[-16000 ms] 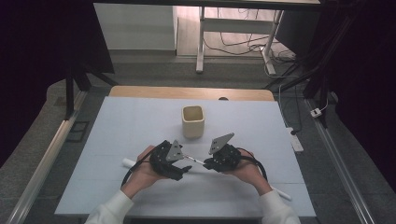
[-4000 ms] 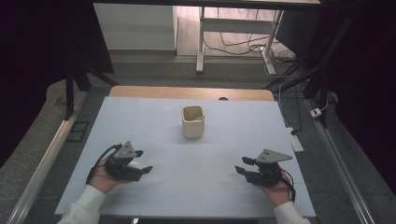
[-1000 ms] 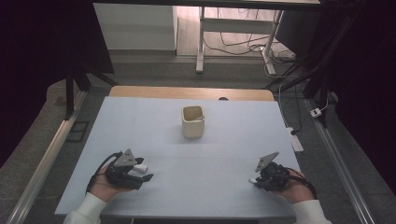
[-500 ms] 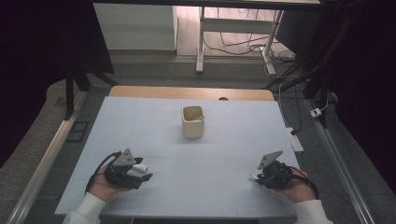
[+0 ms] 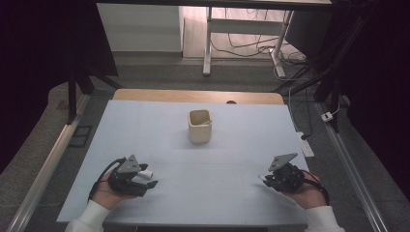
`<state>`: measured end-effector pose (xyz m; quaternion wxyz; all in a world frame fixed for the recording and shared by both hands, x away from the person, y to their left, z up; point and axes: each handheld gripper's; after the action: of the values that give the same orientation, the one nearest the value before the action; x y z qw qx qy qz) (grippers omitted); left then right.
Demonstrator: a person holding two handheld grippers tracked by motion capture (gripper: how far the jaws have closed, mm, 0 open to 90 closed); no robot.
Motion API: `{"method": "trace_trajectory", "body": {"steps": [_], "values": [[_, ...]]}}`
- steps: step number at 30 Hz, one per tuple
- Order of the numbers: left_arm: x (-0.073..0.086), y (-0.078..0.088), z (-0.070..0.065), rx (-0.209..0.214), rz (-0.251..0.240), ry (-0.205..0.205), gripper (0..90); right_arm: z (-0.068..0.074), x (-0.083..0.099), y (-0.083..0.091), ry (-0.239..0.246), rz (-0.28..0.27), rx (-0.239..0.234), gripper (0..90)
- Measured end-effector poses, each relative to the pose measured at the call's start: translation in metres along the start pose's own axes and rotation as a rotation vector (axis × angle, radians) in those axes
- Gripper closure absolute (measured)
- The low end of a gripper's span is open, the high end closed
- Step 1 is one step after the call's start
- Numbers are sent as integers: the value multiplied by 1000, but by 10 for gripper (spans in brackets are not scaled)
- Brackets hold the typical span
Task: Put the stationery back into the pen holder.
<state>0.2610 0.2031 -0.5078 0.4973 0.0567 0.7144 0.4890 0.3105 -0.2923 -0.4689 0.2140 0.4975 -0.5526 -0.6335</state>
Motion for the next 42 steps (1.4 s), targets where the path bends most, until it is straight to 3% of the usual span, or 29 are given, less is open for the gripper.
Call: {"method": "trace_trajectory", "body": {"steps": [13, 26, 42], "values": [[0, 0, 0, -1, 0, -1, 270, 4, -8, 9, 1, -71, 15, 782], [0, 0, 0, -1, 1, -2, 270, 0, -6, 12, -53, -129, 28, 782], [0, 1, 0, -2, 1, -3, 270, 1, -12, 22, -58, -217, 37, 783]]}}
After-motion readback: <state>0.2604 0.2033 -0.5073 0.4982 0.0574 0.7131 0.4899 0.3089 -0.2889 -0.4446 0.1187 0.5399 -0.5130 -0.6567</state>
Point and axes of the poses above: each handheld gripper's, and its own axes: y roughly backward along the jaws, x roughly out of its underside, z roughly to its left, and after that the axes turned 4 degrees about z, right-handed
